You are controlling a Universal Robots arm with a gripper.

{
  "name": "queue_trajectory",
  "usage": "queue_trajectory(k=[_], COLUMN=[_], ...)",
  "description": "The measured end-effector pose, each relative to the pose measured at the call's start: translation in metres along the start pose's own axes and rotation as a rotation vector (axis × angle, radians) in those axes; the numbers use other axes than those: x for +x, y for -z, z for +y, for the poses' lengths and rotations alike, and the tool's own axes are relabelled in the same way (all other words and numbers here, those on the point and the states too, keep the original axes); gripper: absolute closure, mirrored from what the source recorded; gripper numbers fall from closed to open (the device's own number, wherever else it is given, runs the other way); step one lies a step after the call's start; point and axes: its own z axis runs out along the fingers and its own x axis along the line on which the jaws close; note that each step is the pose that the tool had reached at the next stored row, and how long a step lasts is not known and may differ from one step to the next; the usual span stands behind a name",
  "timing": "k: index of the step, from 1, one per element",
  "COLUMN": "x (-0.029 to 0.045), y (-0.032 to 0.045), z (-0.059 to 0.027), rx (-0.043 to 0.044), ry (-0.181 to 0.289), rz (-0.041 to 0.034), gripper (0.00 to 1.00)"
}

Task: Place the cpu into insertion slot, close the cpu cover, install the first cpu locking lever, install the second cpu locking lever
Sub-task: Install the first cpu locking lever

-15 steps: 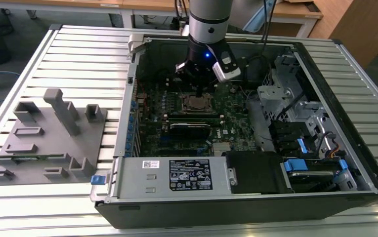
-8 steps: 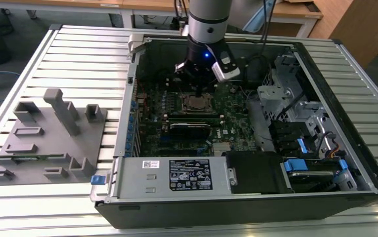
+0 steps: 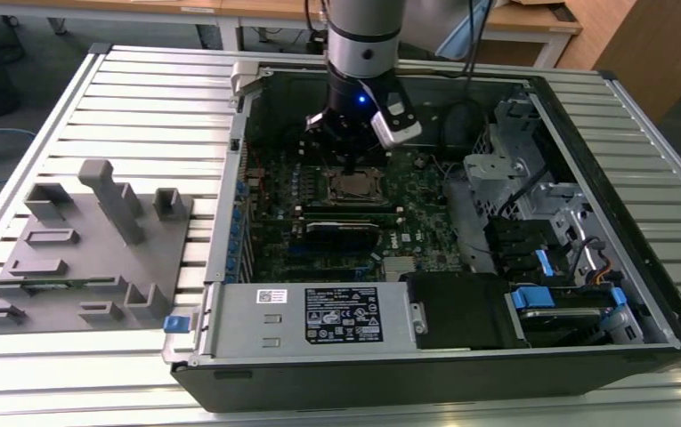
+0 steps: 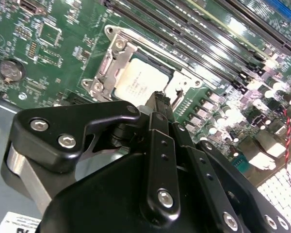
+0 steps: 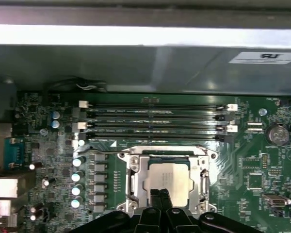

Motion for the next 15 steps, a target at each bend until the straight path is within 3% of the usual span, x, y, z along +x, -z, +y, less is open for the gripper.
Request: queue_trajectory(k=[8,15], x=[0.0066,0.0063], y=[0.0,0.0109], z=[0.0003,0.0006], rx=[0.0012,0.0012], ry=[0.0,0.0], rz=[0.0,0.0], gripper=[0.89,0.89])
